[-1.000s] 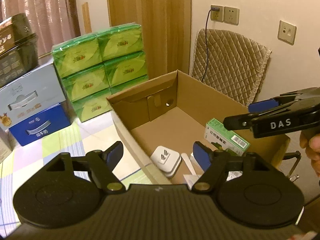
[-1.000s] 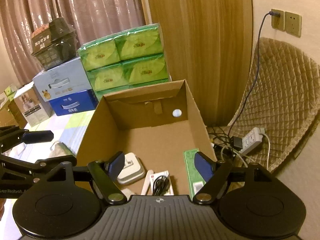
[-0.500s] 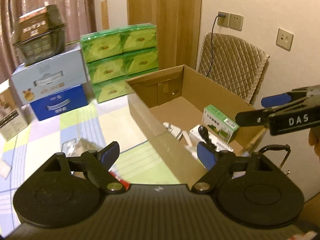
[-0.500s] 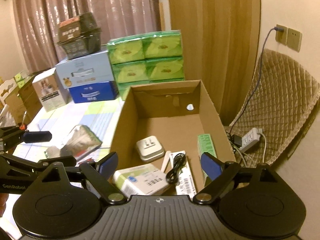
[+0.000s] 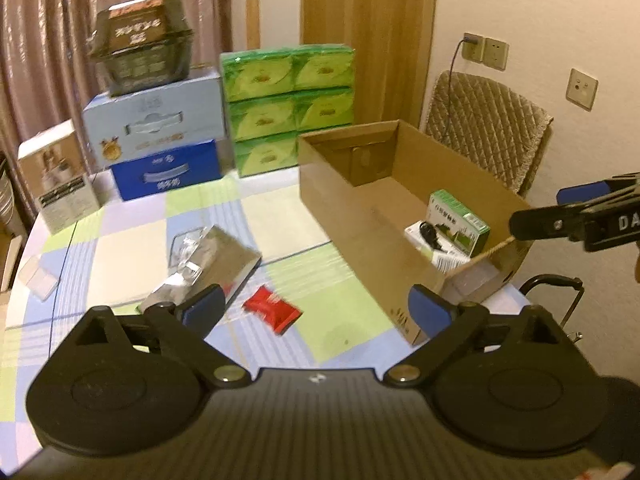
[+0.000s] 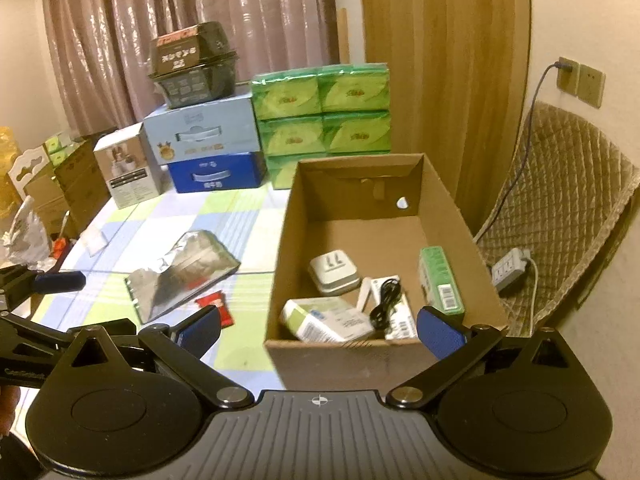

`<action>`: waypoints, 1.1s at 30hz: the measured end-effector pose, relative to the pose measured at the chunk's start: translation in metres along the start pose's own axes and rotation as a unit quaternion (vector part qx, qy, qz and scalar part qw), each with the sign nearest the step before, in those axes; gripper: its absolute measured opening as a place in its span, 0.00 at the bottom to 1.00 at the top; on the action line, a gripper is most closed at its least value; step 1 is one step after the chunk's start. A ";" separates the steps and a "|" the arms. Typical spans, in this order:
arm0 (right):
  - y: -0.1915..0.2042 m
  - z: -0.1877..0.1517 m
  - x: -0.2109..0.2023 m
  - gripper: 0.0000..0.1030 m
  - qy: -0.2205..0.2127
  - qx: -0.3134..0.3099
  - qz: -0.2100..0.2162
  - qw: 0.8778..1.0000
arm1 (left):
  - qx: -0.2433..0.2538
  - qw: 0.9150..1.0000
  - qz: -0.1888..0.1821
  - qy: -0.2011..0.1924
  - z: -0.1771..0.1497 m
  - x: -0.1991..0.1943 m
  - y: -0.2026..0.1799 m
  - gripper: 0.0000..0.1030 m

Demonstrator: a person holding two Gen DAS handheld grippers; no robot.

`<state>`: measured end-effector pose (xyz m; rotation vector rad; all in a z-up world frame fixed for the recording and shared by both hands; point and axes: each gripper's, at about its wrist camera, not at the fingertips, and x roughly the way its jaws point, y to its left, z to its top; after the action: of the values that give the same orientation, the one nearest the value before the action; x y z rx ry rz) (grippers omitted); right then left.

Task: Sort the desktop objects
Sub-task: 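Withdraw both tools from the cardboard box back over the table, then move the left tool toward the silver foil pouch while the right tool approaches the red candy packet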

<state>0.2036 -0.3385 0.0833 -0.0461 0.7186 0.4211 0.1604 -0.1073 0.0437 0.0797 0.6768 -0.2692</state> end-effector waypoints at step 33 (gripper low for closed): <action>0.099 -0.043 0.018 0.98 0.046 -0.049 0.094 0.993 | -0.046 0.994 0.080 0.049 -0.084 -0.039 0.103 0.99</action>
<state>0.1505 -0.2492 0.0495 -0.0907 0.7959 0.6370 0.1082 0.0135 0.0015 0.0585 0.7753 -0.0795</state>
